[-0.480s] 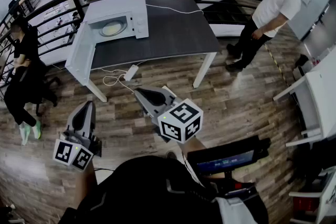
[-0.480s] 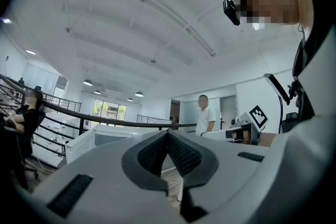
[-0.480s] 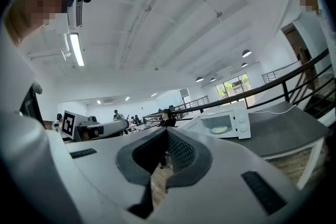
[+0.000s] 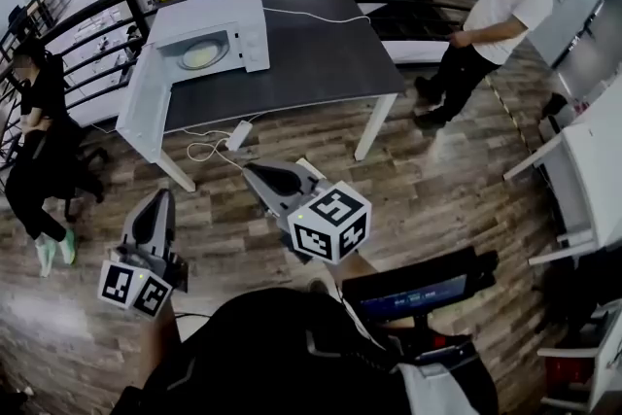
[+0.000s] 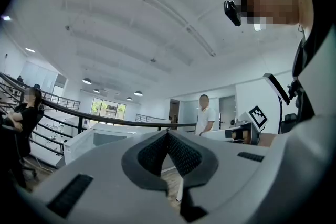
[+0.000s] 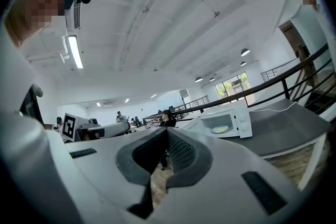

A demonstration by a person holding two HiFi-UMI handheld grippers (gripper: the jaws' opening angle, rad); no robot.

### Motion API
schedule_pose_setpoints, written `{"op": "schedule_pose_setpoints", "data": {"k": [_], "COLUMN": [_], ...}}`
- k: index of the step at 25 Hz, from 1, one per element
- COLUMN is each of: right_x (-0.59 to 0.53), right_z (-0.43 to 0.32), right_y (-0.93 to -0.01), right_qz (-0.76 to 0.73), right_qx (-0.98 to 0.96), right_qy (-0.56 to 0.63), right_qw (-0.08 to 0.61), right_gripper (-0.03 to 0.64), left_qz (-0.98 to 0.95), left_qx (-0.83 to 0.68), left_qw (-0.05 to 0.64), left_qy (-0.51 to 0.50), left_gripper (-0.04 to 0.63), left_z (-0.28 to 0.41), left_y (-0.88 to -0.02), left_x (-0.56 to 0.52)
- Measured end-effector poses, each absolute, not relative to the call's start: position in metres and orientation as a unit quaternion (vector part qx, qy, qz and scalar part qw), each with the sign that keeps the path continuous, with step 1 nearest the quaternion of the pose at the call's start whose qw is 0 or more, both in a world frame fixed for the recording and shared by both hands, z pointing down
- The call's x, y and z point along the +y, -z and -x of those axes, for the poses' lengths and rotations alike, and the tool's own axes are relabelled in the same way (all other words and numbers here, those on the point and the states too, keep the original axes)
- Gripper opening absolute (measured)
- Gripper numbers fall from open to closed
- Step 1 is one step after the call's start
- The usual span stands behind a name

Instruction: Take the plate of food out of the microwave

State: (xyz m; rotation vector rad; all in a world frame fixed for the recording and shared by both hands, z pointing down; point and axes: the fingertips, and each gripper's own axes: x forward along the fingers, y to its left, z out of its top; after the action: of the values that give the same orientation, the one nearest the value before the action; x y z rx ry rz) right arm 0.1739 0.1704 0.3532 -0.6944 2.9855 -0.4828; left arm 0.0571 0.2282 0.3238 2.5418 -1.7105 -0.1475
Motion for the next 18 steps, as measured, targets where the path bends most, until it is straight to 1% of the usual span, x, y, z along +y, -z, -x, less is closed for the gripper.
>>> {"op": "schedule_pose_setpoints", "data": {"k": [7,18], "right_x": [0.169,0.166], "right_z": [-0.176,-0.158], "right_y": [-0.351,-0.359], "right_qz": [0.233,0.236], "right_qx": [0.958,0.957], "right_qy": [0.164,0.165], "right_qw": [0.023,0.021], "right_gripper": [0.000,0.000], "left_qz": [-0.827,-0.830], "left_qx": [-0.558,-0.554], "left_qw": [0.039,0.042], "left_qy": [0.049,0.051], "left_gripper": [0.005,0.005], "left_z": [-0.055,-0.040], "left_y": [-0.320,-0.328], "left_x": [0.230,0.227]}}
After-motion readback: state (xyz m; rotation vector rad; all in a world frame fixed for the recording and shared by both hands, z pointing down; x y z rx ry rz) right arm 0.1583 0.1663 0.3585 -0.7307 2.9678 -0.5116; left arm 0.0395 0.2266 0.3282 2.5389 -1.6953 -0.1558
